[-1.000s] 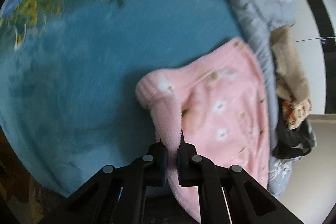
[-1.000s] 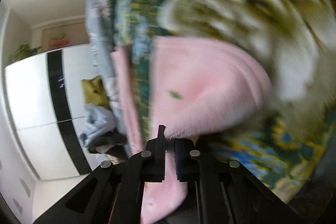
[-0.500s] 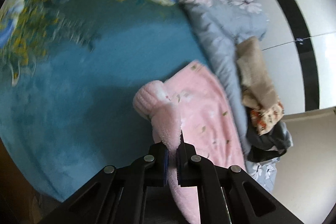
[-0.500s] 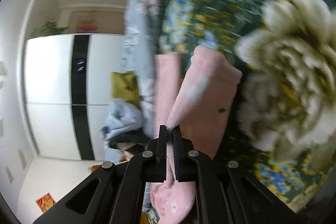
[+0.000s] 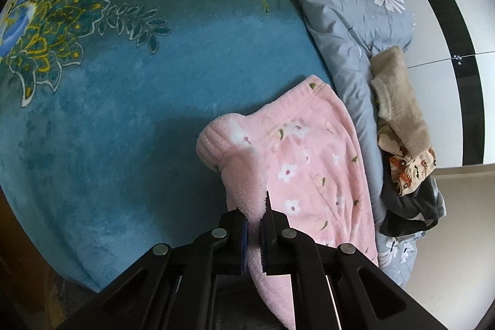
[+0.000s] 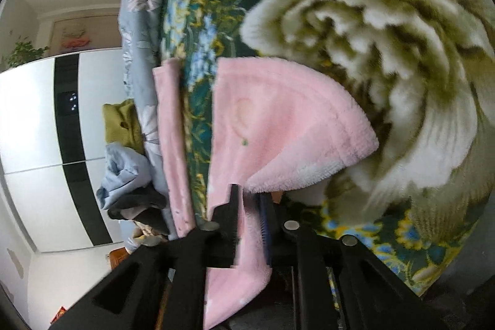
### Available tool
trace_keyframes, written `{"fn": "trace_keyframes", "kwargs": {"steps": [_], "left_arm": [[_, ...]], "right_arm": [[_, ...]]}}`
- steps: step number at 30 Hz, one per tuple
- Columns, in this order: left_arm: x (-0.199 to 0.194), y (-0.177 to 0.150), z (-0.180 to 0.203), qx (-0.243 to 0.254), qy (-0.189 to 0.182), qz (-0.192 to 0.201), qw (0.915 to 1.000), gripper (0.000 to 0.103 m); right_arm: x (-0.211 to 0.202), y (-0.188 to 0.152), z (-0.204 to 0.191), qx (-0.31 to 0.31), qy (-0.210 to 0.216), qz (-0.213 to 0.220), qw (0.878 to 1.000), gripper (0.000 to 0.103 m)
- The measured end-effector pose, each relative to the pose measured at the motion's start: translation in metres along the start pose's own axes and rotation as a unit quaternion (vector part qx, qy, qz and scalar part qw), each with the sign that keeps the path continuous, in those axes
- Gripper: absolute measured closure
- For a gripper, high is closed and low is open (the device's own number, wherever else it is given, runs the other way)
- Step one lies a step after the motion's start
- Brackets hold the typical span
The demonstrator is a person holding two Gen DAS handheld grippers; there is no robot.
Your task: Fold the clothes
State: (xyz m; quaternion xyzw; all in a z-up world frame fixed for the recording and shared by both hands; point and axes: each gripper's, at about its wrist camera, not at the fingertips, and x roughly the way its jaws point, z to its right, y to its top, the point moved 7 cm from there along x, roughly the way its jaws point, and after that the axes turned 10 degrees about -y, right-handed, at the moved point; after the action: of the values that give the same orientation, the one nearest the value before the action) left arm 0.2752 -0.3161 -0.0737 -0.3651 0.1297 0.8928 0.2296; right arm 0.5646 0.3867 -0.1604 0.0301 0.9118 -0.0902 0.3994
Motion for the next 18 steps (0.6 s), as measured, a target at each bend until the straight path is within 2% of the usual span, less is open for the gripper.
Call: {"fn": "trace_keyframes", "kwargs": {"steps": [1,5,7,8,9,12,16,18], "left_arm": [[0.001,0.0,0.0,0.0,0.002,0.0,1.0,0.097],[0.002,-0.001,0.0,0.001,0.007,-0.002,1.0,0.097],[0.003,0.0,0.001,0.003,0.007,-0.003,1.0,0.097],[0.003,0.001,0.002,0.003,0.006,-0.003,1.0,0.097],[0.003,0.001,0.003,0.004,0.004,-0.002,1.0,0.097],[-0.001,0.006,0.011,-0.005,-0.018,0.005,0.9998,0.097],[-0.014,0.018,0.037,-0.018,-0.077,0.021,0.9966,0.097],[-0.018,0.023,0.052,-0.013,-0.093,0.025,0.9952,0.097]], "right_arm": [[0.002,-0.001,0.002,0.004,0.0,-0.001,1.0,0.073],[0.011,-0.001,0.009,0.009,-0.015,-0.005,1.0,0.072],[0.012,-0.001,0.009,0.011,-0.017,-0.004,1.0,0.083],[0.012,-0.001,0.007,0.013,-0.01,-0.005,1.0,0.096],[0.012,0.0,0.005,0.014,-0.007,-0.003,1.0,0.096],[0.005,0.006,-0.009,0.02,0.03,0.0,0.999,0.097],[-0.012,0.019,-0.04,0.032,0.103,0.006,0.994,0.098],[-0.018,0.024,-0.061,0.027,0.132,0.012,0.991,0.098]]}}
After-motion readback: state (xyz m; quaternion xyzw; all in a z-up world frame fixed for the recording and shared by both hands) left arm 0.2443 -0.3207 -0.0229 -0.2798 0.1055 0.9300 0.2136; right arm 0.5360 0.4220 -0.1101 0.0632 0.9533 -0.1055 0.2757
